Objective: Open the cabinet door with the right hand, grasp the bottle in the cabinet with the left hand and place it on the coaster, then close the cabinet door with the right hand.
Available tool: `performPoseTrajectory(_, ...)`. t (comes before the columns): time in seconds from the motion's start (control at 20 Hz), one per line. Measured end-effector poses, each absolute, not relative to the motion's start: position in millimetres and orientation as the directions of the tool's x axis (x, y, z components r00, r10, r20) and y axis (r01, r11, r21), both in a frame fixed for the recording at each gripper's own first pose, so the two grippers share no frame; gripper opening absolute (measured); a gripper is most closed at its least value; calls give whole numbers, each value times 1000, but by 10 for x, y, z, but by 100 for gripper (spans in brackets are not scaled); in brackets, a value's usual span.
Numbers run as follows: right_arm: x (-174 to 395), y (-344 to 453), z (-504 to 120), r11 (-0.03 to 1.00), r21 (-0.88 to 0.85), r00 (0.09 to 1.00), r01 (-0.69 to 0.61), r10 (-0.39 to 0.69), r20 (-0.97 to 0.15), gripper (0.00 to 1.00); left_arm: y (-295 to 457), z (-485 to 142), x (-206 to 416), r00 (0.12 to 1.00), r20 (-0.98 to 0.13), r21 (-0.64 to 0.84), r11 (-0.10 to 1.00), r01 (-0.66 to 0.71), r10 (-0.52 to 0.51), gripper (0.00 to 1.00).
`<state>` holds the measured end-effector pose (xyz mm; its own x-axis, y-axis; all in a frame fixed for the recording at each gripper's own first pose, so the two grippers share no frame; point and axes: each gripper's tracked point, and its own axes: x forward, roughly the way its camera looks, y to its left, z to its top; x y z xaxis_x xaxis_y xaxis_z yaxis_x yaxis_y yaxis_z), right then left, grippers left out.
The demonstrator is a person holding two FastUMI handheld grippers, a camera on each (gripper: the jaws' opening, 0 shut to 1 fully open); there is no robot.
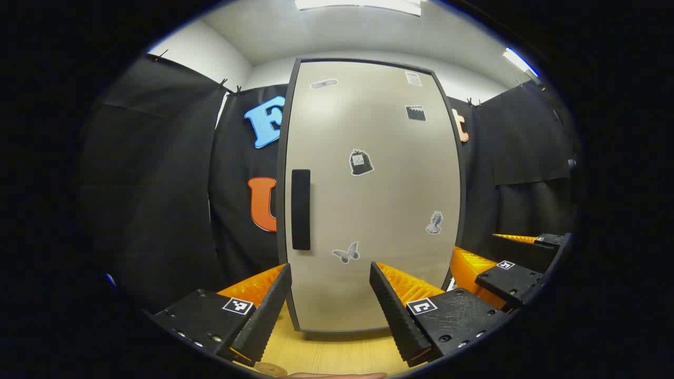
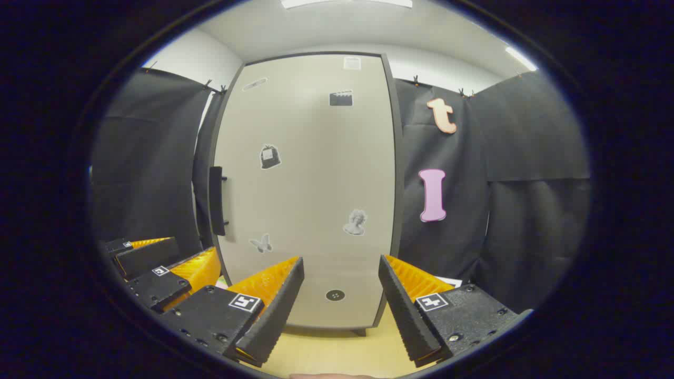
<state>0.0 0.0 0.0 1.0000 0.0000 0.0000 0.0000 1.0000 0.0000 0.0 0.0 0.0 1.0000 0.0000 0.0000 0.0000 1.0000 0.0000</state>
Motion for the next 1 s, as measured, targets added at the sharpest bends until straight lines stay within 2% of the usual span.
performPoseTrajectory(0.4,20,115,-107,1000,23,999,-6,7,-42,92,65,-37,16,1000,-12,-14,1000,-1,1,91)
performPoseTrajectory(1.0,-49,160,-110,1000,18,999,-11,12,-37,92,96,-91,-50,1000,-15,-31,1000,3,-4,91)
